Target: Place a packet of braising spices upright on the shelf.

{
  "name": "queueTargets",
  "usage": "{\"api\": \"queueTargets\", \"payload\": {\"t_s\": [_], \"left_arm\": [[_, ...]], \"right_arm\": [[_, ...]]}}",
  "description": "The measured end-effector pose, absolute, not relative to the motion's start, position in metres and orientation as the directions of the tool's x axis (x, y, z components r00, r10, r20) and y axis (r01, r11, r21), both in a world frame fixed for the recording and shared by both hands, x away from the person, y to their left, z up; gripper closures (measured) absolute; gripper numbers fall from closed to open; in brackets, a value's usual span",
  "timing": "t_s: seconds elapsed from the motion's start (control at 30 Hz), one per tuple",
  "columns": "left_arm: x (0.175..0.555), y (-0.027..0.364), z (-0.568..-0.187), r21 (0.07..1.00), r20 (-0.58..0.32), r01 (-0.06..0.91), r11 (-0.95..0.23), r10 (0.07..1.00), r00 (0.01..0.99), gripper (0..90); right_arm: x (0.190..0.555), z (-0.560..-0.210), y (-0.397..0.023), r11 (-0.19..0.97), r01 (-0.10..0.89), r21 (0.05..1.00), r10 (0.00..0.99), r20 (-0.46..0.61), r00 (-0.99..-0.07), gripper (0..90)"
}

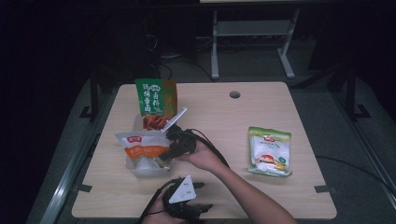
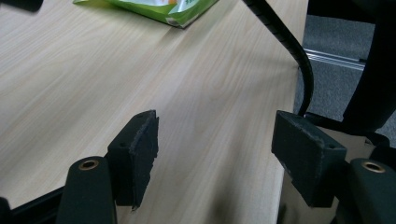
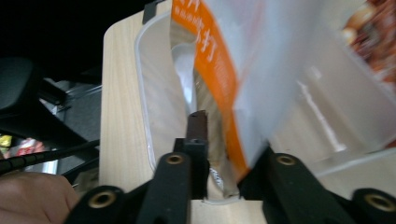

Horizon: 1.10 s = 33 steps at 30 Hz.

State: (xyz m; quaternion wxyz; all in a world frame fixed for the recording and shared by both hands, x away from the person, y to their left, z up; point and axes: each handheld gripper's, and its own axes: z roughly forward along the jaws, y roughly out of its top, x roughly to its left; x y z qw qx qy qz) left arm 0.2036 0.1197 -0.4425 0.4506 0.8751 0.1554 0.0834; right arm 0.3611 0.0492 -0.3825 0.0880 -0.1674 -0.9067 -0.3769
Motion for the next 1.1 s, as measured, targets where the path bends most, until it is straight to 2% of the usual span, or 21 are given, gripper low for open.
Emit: {"api": "queueTargets", "payload": {"t_s": [0.23,0.33,0.7,1.1], "left_arm": [[0.207,0.123,-0.441,0.817,0.001,0.210,-0.537,0.365,0.931,29.9],[0.209,0.124,-0.441,0.819,-0.003,0.218,-0.531,0.376,0.927,29.4],[0.218,0.124,-0.443,0.808,0.002,0.227,-0.544,0.388,0.922,28.3],[0.223,0.124,-0.445,0.808,-0.004,0.236,-0.540,0.395,0.918,28.0]], "right_arm": [[0.361,-0.368,0.021,0.602,0.360,0.713,0.226,0.280,-0.933,57.1],[0.358,-0.365,0.002,0.586,0.370,0.721,0.254,0.270,-0.929,53.9],[0.357,-0.367,-0.071,0.515,0.443,0.734,0.366,0.279,-0.888,46.4],[0.353,-0.380,-0.136,0.494,0.516,0.700,0.489,0.267,-0.830,42.3]]}}
